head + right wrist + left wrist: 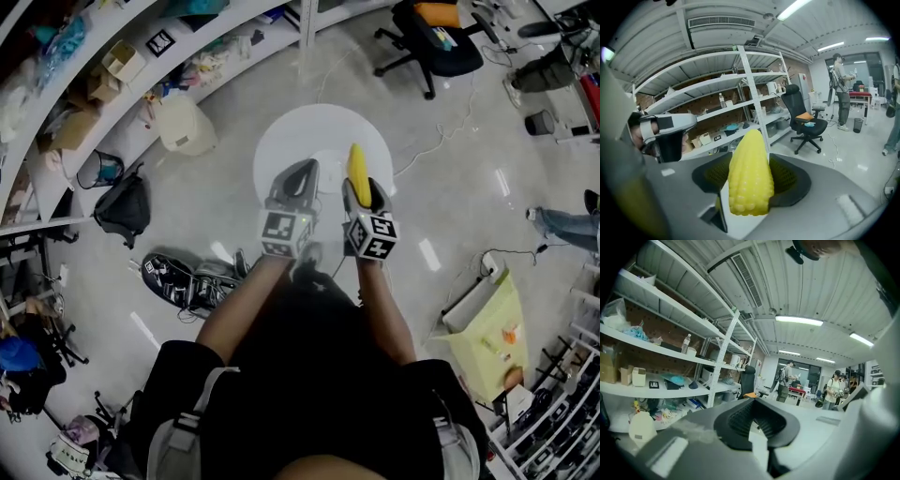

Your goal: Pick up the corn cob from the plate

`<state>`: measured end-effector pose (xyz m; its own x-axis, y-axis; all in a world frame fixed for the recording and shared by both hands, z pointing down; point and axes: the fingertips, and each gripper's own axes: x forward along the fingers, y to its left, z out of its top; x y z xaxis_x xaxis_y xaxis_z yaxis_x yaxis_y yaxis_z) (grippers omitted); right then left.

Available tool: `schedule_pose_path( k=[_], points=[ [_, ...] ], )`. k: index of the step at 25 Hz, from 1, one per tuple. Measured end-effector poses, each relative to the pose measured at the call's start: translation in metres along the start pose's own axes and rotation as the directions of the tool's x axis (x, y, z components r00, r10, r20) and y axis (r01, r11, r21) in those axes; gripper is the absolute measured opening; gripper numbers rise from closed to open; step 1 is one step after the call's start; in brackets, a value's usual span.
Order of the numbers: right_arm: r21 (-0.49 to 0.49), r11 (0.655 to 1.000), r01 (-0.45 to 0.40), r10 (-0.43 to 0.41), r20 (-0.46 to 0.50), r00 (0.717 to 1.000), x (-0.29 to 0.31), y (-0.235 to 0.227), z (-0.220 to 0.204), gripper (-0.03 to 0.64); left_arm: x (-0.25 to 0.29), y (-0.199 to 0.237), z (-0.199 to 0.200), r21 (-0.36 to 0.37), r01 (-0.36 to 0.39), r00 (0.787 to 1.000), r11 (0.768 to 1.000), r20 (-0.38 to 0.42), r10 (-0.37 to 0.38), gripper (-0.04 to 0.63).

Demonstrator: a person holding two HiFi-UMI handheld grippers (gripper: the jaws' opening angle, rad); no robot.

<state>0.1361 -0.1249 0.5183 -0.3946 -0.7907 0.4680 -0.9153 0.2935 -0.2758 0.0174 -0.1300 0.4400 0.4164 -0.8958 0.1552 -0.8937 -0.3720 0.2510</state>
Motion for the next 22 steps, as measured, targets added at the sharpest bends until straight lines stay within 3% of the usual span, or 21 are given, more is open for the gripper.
schedule_pose_path(
  k=[22],
  points=[
    [-0.072, 0.997, -0.028, 0.040, 0.176, 0.984, -0.062, 0.019, 0.068, 0.258, -0.022, -0.015, 0.043, 0.049, 0.027, 0.996, 0.998, 0.079, -0.031, 0.000]
  ],
)
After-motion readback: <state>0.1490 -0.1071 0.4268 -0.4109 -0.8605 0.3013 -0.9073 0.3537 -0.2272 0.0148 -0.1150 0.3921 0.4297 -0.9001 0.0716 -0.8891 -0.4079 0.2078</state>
